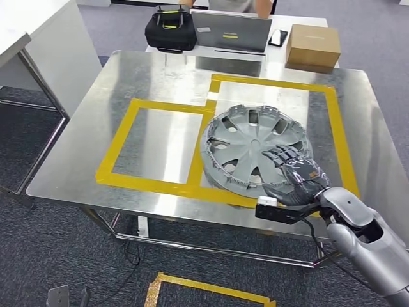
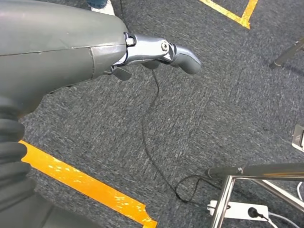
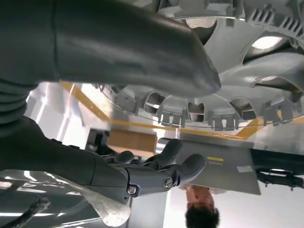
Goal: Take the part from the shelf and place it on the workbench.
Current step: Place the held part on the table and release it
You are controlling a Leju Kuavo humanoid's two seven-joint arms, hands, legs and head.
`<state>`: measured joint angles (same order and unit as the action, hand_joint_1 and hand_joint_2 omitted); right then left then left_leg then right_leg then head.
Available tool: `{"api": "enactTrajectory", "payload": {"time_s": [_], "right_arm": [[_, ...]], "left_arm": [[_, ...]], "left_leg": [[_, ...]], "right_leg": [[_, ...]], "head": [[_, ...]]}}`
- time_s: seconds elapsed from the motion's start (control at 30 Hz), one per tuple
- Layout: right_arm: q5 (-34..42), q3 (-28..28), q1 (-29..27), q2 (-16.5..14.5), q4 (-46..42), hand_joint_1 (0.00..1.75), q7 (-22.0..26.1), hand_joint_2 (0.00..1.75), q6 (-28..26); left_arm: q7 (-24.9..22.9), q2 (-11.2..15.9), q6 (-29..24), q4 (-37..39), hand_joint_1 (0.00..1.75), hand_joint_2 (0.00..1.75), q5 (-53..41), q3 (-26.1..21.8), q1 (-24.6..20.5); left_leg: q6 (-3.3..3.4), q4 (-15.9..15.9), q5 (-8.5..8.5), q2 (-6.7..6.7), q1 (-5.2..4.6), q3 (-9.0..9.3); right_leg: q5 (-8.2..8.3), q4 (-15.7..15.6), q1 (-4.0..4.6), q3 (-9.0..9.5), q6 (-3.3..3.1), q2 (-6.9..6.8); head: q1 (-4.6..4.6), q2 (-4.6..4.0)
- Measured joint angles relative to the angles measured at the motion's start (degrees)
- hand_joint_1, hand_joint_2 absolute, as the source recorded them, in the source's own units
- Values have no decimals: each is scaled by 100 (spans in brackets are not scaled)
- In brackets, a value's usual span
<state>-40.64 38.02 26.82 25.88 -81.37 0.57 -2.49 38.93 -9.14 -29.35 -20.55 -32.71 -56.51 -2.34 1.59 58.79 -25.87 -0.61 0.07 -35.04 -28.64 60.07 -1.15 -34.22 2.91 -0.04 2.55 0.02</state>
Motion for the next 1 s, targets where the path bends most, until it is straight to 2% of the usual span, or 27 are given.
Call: {"api": "enactTrajectory", "payload": {"time_s": [0.07, 0.13, 0.17, 0.23, 0.3, 0.33, 0.37, 0.4, 0.47, 0.53, 0.63, 0.7, 0.73, 0.77, 0.83, 0.87, 0.9, 0.93, 0.97, 1.0], "right_arm": [[493, -193, -208, -75, -81, 0, 74, 0, -73], [961, -444, -511, -202, -202, 0, 131, 0, -240], [1148, -571, -655, -272, -265, 0, 141, 0, -330], [1433, -839, -892, -429, -379, 0, 146, 0, -483], [1711, -1070, -1115, -574, -466, 0, 220, 0, -596], [1875, -1181, -1249, -642, -523, 0, 301, 0, -646], [2052, -1313, -1406, -721, -606, 0, 410, 0, -709], [2214, -1451, -1567, -805, -711, 0, 530, 0, -781], [2439, -1708, -1850, -957, -935, 0, 727, 0, -923], [2521, -1869, -2008, -1044, -1087, 0, 809, 0, -993], [2551, -2044, -2179, -1120, -1259, 0, 838, 0, -1015], [2557, -2132, -2271, -1154, -1362, 0, 846, 0, -1018], [2559, -2169, -2293, -1163, -1402, 0, 850, 0, -1020], [2569, -2205, -2311, -1169, -1433, 0, 857, 0, -1026], [2663, -2285, -2388, -1203, -1474, 0, 919, 0, -1076], [2744, -2334, -2462, -1232, -1503, 0, 973, 0, -1114], [2846, -2390, -2557, -1269, -1551, 0, 1043, 0, -1159], [2937, -2448, -2650, -1304, -1615, 0, 1106, 0, -1196], [3021, -2507, -2738, -1336, -1691, 0, 1169, 0, -1229], [3092, -2567, -2824, -1369, -1774, 0, 1228, 0, -1262]], "left_arm": [[0, -2, -15, 0, 0, 0, -17, -39, 3], [-1, -10, -38, 0, 0, 0, -23, -92, 10], [-2, -19, -51, 0, 0, 0, -23, -116, 13], [-8, -42, -75, 0, 0, 0, -25, -160, 16], [-13, -67, -90, 0, 0, 0, -37, -201, 19], [-14, -75, -95, 0, 0, 0, -48, -222, 24], [-13, -83, -101, 0, 0, 0, -61, -243, 31], [-11, -89, -109, 0, 0, 0, -73, -262, 37], [-6, -99, -124, -1, 0, 0, -90, -287, 42], [-2, -108, -134, -2, 0, 0, -93, -303, 39], [-1, -128, -142, -2, 0, 0, -103, -342, 35], [0, -148, -146, -2, 0, 0, -105, -357, 33], [0, -156, -147, -3, 0, 0, -105, -363, 27], [0, -165, -148, -3, 0, 0, -106, -369, 21], [0, -178, -150, -4, 0, 0, -106, -381, 13], [0, -185, -151, -4, 0, 0, -106, -386, 14], [0, -194, -156, -4, 0, 0, -106, -393, 16], [0, -202, -161, -4, 0, 0, -106, -403, 17], [0, -210, -166, -4, 0, 0, -107, -413, 18], [0, -219, -171, -5, 0, 0, -108, -425, 18]], "left_leg": [[-62, 13, 2, -5, -11, -9], [-116, 23, -8, -8, 9, -11], [-146, 96, -73, -6, 18, -39], [-201, 557, -372, -2, 31, -228], [-228, 1288, -723, 0, 36, -535], [-230, 1536, -801, 0, 36, -637], [-224, 1596, -774, 0, 36, -654], [-208, 1440, -648, 0, 35, -571], [-153, 700, -275, -8, 30, -201], [-112, 144, -118, -20, 20, 76], [-89, 11, -158, -16, -8, 130], [-24, -32, -128, 2, 4, 146], [13, -61, -108, 12, 15, 156], [44, -86, -91, 26, 26, 163], [72, -88, -85, 48, 19, 159], [77, -85, -87, 63, 15, 157], [81, -81, -90, 77, 12, 158], [81, -76, -94, 94, 11, 159], [77, -70, -101, 114, 11, 163], [64, -60, -112, 135, 6, 168]], "right_leg": [[1, -183, 28, 120, -60, 5], [27, -192, 31, 124, -130, 2], [37, -198, 25, 128, -164, -4], [47, -207, 11, 133, -217, -15], [45, -206, 15, 134, -239, -18], [43, -204, 18, 135, -241, -18], [41, -204, 21, 136, -243, -16], [38, -203, 22, 140, -244, -10], [30, -203, 23, 153, -237, 6], [21, -197, 32, 152, -219, 21], [30, -208, 42, 131, -133, 53], [-1, -196, 27, 112, -65, 58], [-85, -89, 25, 61, -44, 55], [-228, 139, 24, -44, -30, 51], [-584, 863, 25, -364, -16, 45], [-693, 1181, 25, -509, -7, 45], [-695, 1322, 25, -576, 0, 41], [-604, 1267, 26, -553, 2, 32], [-428, 997, 26, -423, -1, 1], [-240, 604, 30, -229, -9, -99]], "head": [[4, 0], [3, 0], [9, 0], [29, 0], [40, 0], [40, 0], [40, 0], [40, 0], [41, 0], [38, 0], [34, 0], [33, 0], [27, 0], [21, 0], [12, 0], [13, 0], [13, 0], [11, 0], [13, 0], [11, 0]]}}
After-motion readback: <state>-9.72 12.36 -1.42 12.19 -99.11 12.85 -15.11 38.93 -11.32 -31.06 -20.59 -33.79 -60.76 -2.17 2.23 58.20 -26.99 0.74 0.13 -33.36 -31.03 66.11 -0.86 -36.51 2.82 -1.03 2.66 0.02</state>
